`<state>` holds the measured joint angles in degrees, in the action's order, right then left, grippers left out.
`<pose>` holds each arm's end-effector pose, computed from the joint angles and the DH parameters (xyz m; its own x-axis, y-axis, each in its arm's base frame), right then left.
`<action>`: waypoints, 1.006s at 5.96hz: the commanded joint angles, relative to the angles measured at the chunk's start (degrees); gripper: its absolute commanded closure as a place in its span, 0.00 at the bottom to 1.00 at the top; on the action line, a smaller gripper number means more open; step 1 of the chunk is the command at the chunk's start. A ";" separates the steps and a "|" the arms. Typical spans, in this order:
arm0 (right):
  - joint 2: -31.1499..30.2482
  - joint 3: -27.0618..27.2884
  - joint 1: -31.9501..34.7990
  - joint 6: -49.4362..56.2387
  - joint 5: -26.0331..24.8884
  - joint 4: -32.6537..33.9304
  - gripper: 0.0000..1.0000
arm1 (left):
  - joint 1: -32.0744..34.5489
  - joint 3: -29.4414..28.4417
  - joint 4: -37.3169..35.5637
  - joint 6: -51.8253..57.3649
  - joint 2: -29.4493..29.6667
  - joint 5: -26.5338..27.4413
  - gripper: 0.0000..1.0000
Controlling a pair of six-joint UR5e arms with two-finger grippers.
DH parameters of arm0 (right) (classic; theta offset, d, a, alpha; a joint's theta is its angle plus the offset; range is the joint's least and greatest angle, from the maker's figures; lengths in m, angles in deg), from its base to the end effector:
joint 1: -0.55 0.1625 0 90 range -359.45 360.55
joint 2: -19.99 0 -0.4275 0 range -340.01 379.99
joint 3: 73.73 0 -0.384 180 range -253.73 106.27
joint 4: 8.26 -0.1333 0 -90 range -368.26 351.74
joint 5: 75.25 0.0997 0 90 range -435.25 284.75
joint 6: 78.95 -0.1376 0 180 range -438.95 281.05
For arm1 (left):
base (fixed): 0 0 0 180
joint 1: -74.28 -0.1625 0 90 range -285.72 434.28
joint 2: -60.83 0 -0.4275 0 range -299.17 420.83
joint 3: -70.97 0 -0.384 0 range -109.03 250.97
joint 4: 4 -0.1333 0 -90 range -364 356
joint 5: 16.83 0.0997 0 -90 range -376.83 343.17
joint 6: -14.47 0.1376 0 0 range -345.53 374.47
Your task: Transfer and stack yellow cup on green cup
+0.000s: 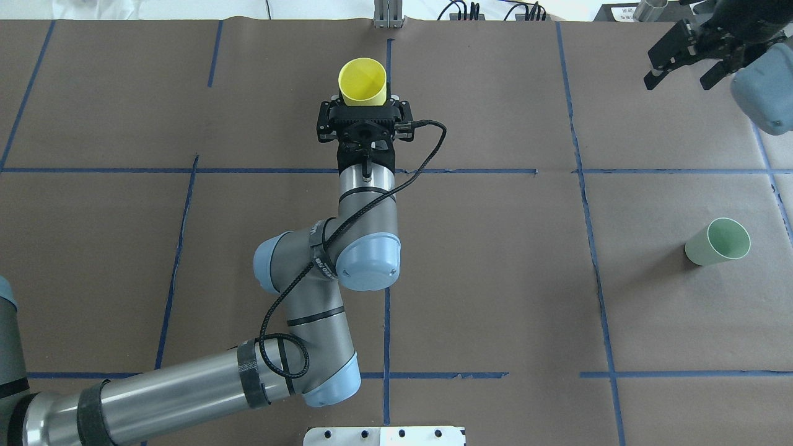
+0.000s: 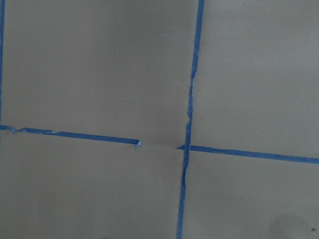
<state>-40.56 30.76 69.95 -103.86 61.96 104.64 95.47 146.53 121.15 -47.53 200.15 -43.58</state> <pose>-0.1855 -0.5855 0.3197 0.6310 -0.0725 0.7724 0.0691 0.9969 0.0371 0.5894 -0.5033 0.1490 0.7249 -0.0544 -0.6867 0.6851 0.1606 0.7105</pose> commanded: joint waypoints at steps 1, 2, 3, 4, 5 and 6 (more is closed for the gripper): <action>7.33 -0.87 -5.47 -9.05 -0.01 1.71 0.00 | -1.50 -2.78 -0.08 -0.49 1.40 1.87 0.55; 12.07 -4.62 -7.33 -11.19 -0.19 1.71 0.00 | -2.12 -2.79 0.01 -0.49 1.31 2.40 0.55; 17.60 -9.35 -9.26 -14.61 -0.36 1.80 0.00 | -2.21 -2.87 0.01 -0.49 1.31 2.49 0.55; 25.14 -16.62 -10.50 -16.82 -0.63 1.80 0.01 | -2.21 -2.87 0.01 -0.49 1.31 2.49 0.55; 30.52 -22.00 -11.30 -16.84 -0.80 2.67 0.01 | -2.21 -2.87 0.01 -0.41 1.23 2.49 0.55; 38.93 -30.76 -12.44 -16.84 -2.54 6.77 0.02 | -2.21 -2.87 0.10 -0.41 1.22 2.40 0.55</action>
<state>-9.37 7.96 58.62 -120.49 60.70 108.33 93.26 143.66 121.19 -47.95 201.40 -41.12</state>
